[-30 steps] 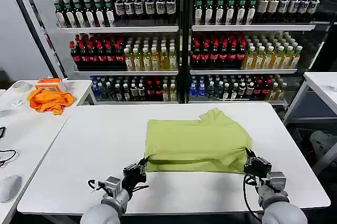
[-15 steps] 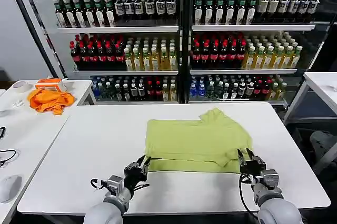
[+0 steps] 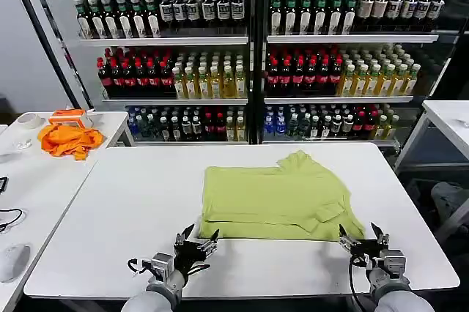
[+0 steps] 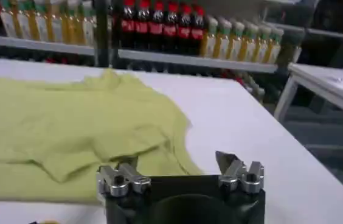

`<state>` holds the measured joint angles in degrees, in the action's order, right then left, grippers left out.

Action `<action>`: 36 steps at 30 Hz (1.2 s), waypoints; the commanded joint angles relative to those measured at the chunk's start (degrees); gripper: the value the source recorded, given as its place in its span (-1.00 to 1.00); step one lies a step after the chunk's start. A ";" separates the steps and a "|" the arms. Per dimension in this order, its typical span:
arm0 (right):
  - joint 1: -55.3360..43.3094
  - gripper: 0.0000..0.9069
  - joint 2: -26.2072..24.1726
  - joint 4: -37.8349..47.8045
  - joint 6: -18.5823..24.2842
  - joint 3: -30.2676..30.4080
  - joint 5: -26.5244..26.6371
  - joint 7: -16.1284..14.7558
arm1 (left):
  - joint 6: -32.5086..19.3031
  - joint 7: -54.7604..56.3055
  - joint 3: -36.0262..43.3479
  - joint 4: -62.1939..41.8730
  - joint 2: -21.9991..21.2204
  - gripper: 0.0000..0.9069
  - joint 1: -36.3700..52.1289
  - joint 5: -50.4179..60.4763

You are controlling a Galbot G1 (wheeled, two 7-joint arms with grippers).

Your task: Fold and organize the clothes.

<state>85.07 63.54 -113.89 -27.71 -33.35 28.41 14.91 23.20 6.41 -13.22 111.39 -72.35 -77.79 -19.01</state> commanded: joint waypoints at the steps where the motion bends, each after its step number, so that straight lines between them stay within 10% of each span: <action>1: -0.47 -1.00 0.20 3.09 -0.15 -0.25 2.93 -0.05 | 0.05 0.21 0.20 -2.12 -0.50 -0.96 -0.33 0.03; 21: 1.86 -1.00 0.23 -0.34 0.22 -0.52 3.93 -0.17 | -0.14 -0.81 0.05 -0.81 -0.56 -0.96 -1.52 -1.32; 36: 24.17 -1.00 2.32 -18.25 0.47 -2.84 -7.37 -0.55 | -1.59 -1.08 -4.37 18.01 -1.20 -0.96 -22.62 4.04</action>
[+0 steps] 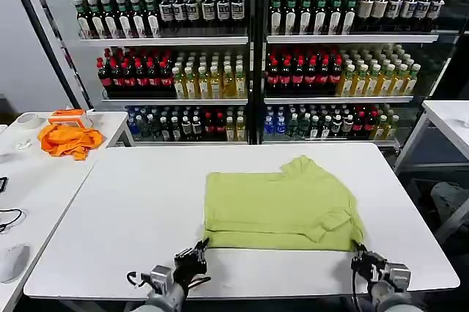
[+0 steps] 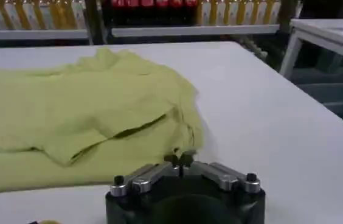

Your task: Fold and organize the clothes.

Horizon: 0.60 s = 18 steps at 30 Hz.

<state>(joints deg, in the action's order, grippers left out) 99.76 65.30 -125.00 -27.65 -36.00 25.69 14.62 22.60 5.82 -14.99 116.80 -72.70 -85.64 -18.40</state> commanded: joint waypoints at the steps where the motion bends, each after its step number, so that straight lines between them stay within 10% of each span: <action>1: 10.00 -1.00 0.58 -7.49 0.35 -0.33 -5.12 -0.17 | -1.01 -0.57 -2.68 12.98 -0.94 -0.96 -15.61 3.89; 3: 11.80 0.56 0.45 -8.78 -0.54 -0.97 -6.64 0.19 | -1.19 -0.68 -2.97 14.41 -1.30 -0.96 -17.69 5.00; 4: 12.13 1.00 0.40 -9.06 -0.83 -1.09 -6.75 0.27 | -1.19 -0.68 -3.07 14.78 -1.38 -0.96 -18.77 5.19; 5: 12.59 1.00 0.30 -9.59 -1.52 -1.23 -6.79 0.45 | -1.19 -0.70 -3.15 15.04 -1.44 -0.93 -19.65 5.55; 7: 13.15 1.00 0.11 -10.11 -2.28 -1.62 -6.79 0.74 | -1.25 -0.85 -3.31 16.08 -1.50 0.96 -21.59 6.63; 18: 8.51 1.00 -2.17 -14.37 -1.78 -5.02 -3.80 1.41 | -0.62 -2.18 -5.28 21.67 -0.86 1.00 -24.17 8.70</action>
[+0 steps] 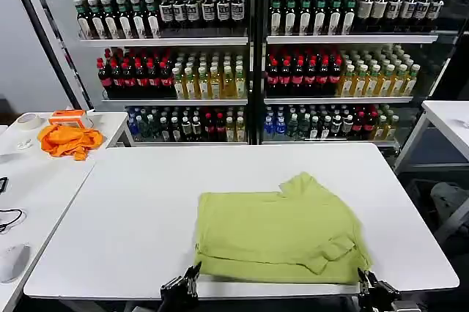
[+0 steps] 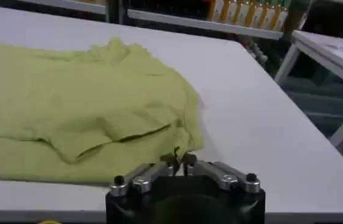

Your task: Fold and organize the clothes.

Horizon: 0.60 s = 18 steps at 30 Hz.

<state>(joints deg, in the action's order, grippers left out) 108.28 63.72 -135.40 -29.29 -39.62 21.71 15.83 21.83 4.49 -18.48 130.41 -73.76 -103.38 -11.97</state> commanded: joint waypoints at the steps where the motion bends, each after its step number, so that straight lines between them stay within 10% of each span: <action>1: -0.77 1.00 -0.96 -4.05 -0.08 -1.77 1.19 0.37 | 0.14 -0.81 -2.24 8.35 0.42 1.00 -5.81 1.65; 10: -27.02 1.00 -7.22 9.80 -1.31 4.76 12.09 4.10 | -0.02 3.57 -3.09 -5.42 7.83 1.00 16.03 -7.90; 18: -57.18 1.00 -6.28 33.09 -3.85 22.69 19.79 6.51 | 3.43 7.84 5.87 -23.15 7.27 1.00 40.25 -12.39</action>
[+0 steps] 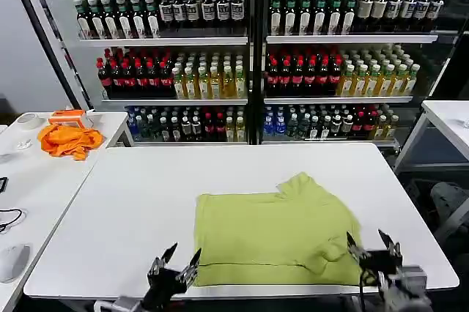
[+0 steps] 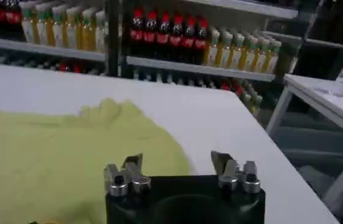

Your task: Fold and organize the clothes.

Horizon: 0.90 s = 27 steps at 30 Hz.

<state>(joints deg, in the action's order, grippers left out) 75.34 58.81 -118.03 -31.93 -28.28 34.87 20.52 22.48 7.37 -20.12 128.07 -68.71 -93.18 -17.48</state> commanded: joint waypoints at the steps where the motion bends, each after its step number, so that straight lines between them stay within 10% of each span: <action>1: -25.52 1.00 -1.18 16.07 -1.22 11.54 6.92 1.83 | 3.06 5.40 7.98 -23.19 2.10 1.00 31.49 -7.04; 19: -37.57 1.00 7.79 36.54 -1.25 20.62 7.33 0.85 | 7.84 7.72 14.29 -38.93 -2.32 1.00 43.99 -10.42; 20: -37.55 0.07 7.94 36.91 -1.26 20.74 7.33 0.74 | 8.01 7.72 14.37 -39.18 -2.42 0.49 43.99 -10.48; 22: -37.56 -0.76 8.11 37.53 -1.26 20.91 7.35 0.51 | 8.14 7.62 14.45 -39.38 -2.45 -0.47 43.91 -10.49; 23: -37.54 -1.00 8.09 37.91 -1.30 21.14 7.34 0.14 | 8.38 7.52 14.52 -39.44 -2.48 -0.89 43.78 -10.52; 27: -37.08 -1.00 8.24 38.66 -1.30 21.51 7.51 -0.23 | 8.47 7.27 14.62 -39.14 -2.47 -0.96 42.97 -10.44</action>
<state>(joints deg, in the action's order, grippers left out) 41.83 65.91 -84.25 -33.13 -8.73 41.91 20.34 29.89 14.14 -7.00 94.02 -70.60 -54.19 -26.92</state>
